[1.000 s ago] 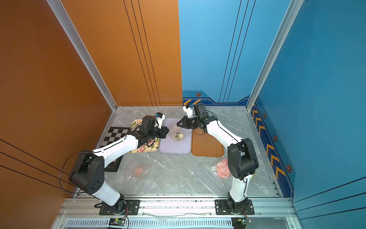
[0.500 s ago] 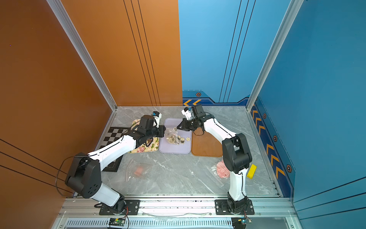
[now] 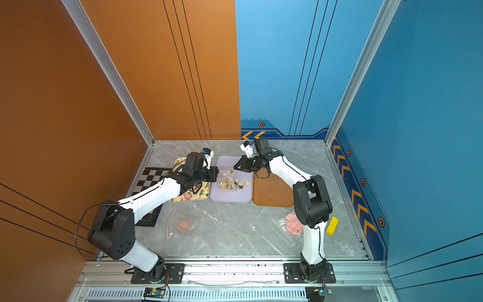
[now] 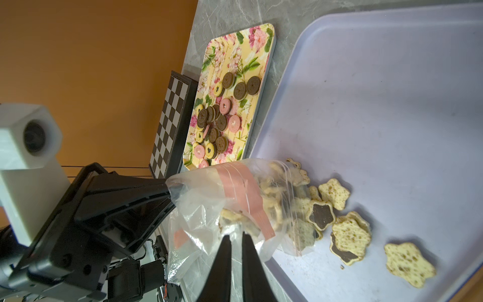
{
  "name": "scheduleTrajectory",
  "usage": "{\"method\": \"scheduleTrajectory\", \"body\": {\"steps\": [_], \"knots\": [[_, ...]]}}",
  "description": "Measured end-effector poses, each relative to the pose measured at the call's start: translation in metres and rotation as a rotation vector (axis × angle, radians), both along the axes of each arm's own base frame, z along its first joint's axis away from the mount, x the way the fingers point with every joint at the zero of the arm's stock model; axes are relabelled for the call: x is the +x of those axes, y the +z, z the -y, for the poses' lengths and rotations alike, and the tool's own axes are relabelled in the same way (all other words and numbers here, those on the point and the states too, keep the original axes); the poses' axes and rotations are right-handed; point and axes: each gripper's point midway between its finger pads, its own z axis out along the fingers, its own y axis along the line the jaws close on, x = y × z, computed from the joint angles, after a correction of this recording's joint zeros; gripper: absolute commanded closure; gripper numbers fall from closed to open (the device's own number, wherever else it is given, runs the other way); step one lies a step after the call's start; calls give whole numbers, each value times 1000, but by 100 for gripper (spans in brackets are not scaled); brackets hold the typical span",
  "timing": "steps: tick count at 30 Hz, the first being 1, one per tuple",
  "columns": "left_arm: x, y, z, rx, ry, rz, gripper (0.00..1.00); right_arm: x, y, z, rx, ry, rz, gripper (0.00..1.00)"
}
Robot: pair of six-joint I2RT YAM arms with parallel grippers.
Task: Pour cookies out of the ziploc bag
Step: 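Pour the cookies out of the ziploc bag onto the tray.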
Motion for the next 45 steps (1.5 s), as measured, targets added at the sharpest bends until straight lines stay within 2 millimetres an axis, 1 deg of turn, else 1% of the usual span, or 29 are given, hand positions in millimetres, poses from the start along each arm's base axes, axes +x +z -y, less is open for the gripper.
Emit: {"method": "scheduleTrajectory", "body": {"steps": [2, 3, 4, 5, 6, 7, 10, 13, 16, 18, 22, 24, 26, 29, 31, 33, 38, 41, 45], "knots": [[0, -1, 0, 1, 0, -3, 100, 1, 1, 0, 4, -2, 1, 96], [0, -1, 0, 1, 0, -3, 100, 1, 1, 0, 6, -1, 1, 91], [0, -1, 0, 1, -1, -2, 100, 1, 1, 0, 6, -3, -1, 83], [0, -1, 0, 1, -1, -2, 100, 1, 1, 0, 8, -5, -4, 70], [0, -1, 0, 1, 0, -2, 100, 1, 1, 0, 8, -5, -5, 64], [0, -1, 0, 1, 0, -2, 100, 0, 1, 0, 7, -1, -2, 62], [0, -1, 0, 1, -1, -2, 100, 0, -1, 1, -4, 12, 17, 49], [0, -1, 0, 3, -2, -1, 100, 1, -9, 12, -104, 20, 106, 41], [0, -1, -1, 6, -3, 0, 100, -7, -14, 31, -220, 37, 229, 40], [-1, -1, -1, 9, -4, -1, 100, -15, -15, 44, -274, 41, 312, 41], [-2, 5, -4, 5, -7, 6, 100, -23, -18, 56, -376, 49, 480, 41], [-2, 9, -4, -3, -8, 13, 100, -25, -19, 49, -460, 76, 573, 40], [-1, 11, -4, -11, -10, 19, 100, -28, -18, 32, -524, 120, 671, 39], [-3, 8, -4, -21, -18, 17, 100, -35, -16, 5, -599, 171, 805, 38], [-4, 4, -5, -23, -22, 11, 100, -37, -18, -8, -636, 188, 864, 38], [-5, 3, -5, -27, -25, 8, 100, -36, -20, -11, -669, 188, 898, 39], [-3, 3, -7, -43, -29, 12, 100, -25, -19, -2, -729, 175, 933, 38], [-2, 3, -8, -52, -29, 17, 100, -19, -17, -2, -740, 178, 947, 38], [-6, -4, -12, -51, -28, 2, 100, -17, -17, -6, -725, 219, 945, 39]]}}
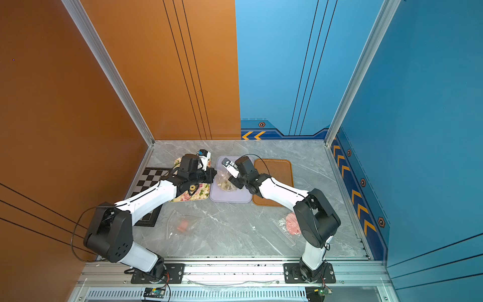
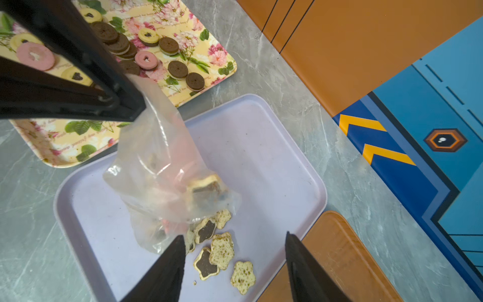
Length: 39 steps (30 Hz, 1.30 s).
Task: Pour cookies out of the ziploc bag
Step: 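Pour the cookies out of the ziploc bag onto the tray.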
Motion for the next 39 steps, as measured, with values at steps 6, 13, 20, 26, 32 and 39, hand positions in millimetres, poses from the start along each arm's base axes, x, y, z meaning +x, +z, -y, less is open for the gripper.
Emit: {"method": "scheduleTrajectory", "body": {"steps": [6, 13, 20, 26, 32, 39], "knots": [[2, 0, -2, -13, 6, 3, 100, 2, -6, -10, -1, 53, -37, 45], [2, 2, -1, -21, 0, 7, 100, -4, -12, -15, -20, 99, -68, 40], [2, 3, -2, -26, 2, 7, 100, -7, -13, -27, -33, 127, -65, 57], [1, 2, -2, -25, 2, 4, 100, -7, -19, -31, -45, 141, -79, 92], [1, 1, -2, -25, 3, 3, 100, -9, -20, -31, -50, 150, -85, 100], [2, 0, -4, -24, 7, 3, 100, -8, -15, -29, -52, 140, -77, 100]]}}
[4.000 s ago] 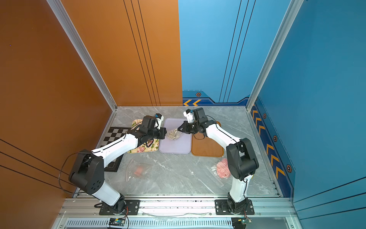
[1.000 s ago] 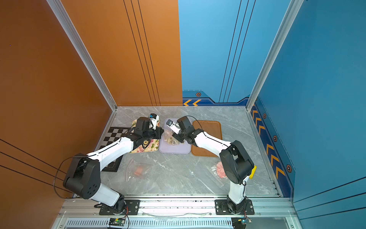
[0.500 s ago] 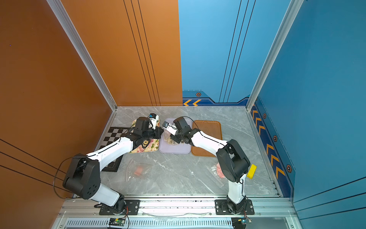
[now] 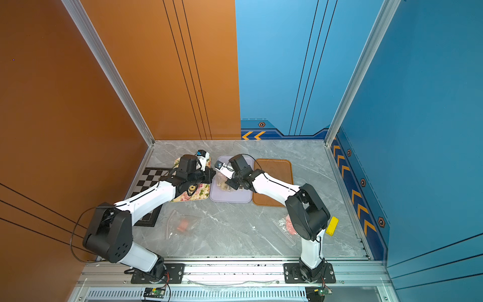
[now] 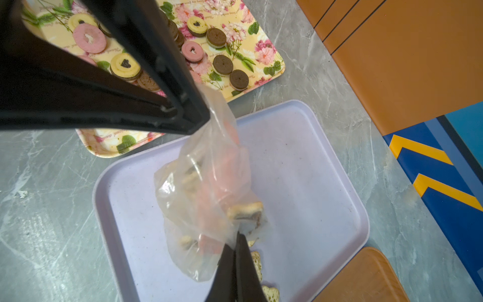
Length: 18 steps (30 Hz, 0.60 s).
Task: Pour cookies out of the ziploc bag
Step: 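Pour the cookies out of the ziploc bag onto the tray.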
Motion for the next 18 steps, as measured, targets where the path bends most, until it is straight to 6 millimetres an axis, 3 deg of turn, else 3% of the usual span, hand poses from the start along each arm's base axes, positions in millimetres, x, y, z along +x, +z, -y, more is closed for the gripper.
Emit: {"method": "scheduleTrajectory", "body": {"steps": [3, 14, 18], "knots": [[0, 1, -2, -1, 3, 3, 100, -3, 12, 4, 1, -5, 9, 100], [6, 19, -4, -43, 28, 53, 100, -7, 89, 16, 24, 11, -21, 100], [16, 17, 0, -71, 36, 67, 100, 4, 94, 34, 6, -26, -52, 100]]}}
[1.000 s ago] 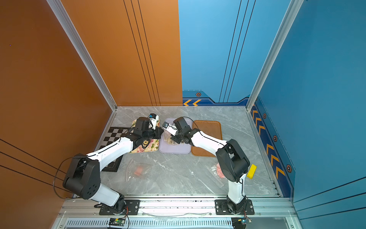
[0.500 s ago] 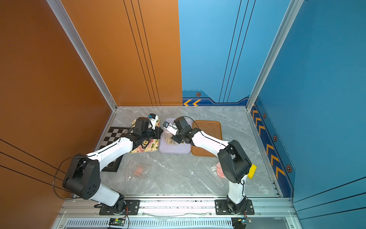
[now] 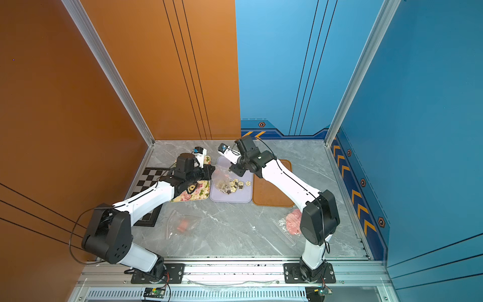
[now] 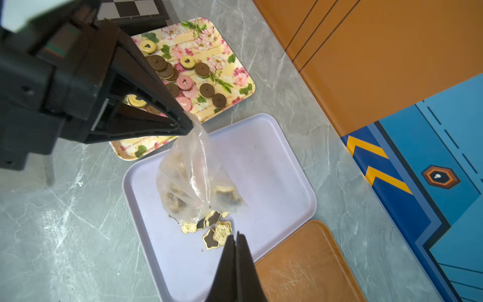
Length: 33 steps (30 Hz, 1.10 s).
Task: Pour cookies out of the ziploc bag
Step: 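Pour the cookies out of the ziploc bag onto the tray.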
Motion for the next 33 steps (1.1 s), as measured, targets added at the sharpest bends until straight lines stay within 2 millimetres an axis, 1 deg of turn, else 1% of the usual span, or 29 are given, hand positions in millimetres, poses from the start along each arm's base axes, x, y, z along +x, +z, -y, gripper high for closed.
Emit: {"method": "scheduleTrajectory", "body": {"steps": [2, 3, 4, 5, 6, 8, 12, 14, 15, 17, 19, 22, 26, 29, 30, 33], "knots": [[5, -2, 3, -8, -3, -4, 100, 1, -7, 8, -12, -11, -29, 100], [9, -1, 5, -14, -4, -1, 100, 1, -10, 10, -19, -15, -42, 92], [12, 1, 7, -21, -7, 4, 100, 1, -13, 12, -23, -17, -51, 57], [13, 3, 8, -27, -9, 9, 100, 0, -15, 12, -21, -20, -59, 37], [14, 6, 10, -34, -11, 15, 100, -1, -19, 12, -24, -20, -66, 32], [15, 8, 11, -41, -17, 24, 100, -2, -31, 11, -28, -19, -75, 32], [15, 10, 13, -47, -25, 29, 100, -8, -69, 12, -51, -22, -119, 33], [15, 10, 13, -50, -29, 30, 100, -6, -81, 10, -59, -29, -126, 33], [14, 11, 14, -52, -31, 31, 100, -2, -84, 9, -59, -37, -121, 35], [14, 11, 14, -54, -34, 31, 100, 5, -85, 7, -53, -53, -96, 38], [14, 11, 15, -55, -36, 31, 100, 11, -82, 5, -42, -68, -70, 44], [14, 11, 15, -56, -37, 30, 100, 18, -75, 2, -13, -82, -43, 55], [13, 11, 15, -58, -40, 30, 100, 27, -73, 1, 7, -94, -35, 60], [13, 11, 16, -59, -43, 30, 100, 34, -76, 2, 16, -99, -45, 66], [13, 11, 16, -59, -43, 30, 100, 35, -76, 2, 21, -96, -49, 69], [13, 11, 16, -59, -43, 30, 100, 38, -75, 2, 30, -99, -53, 72]]}}
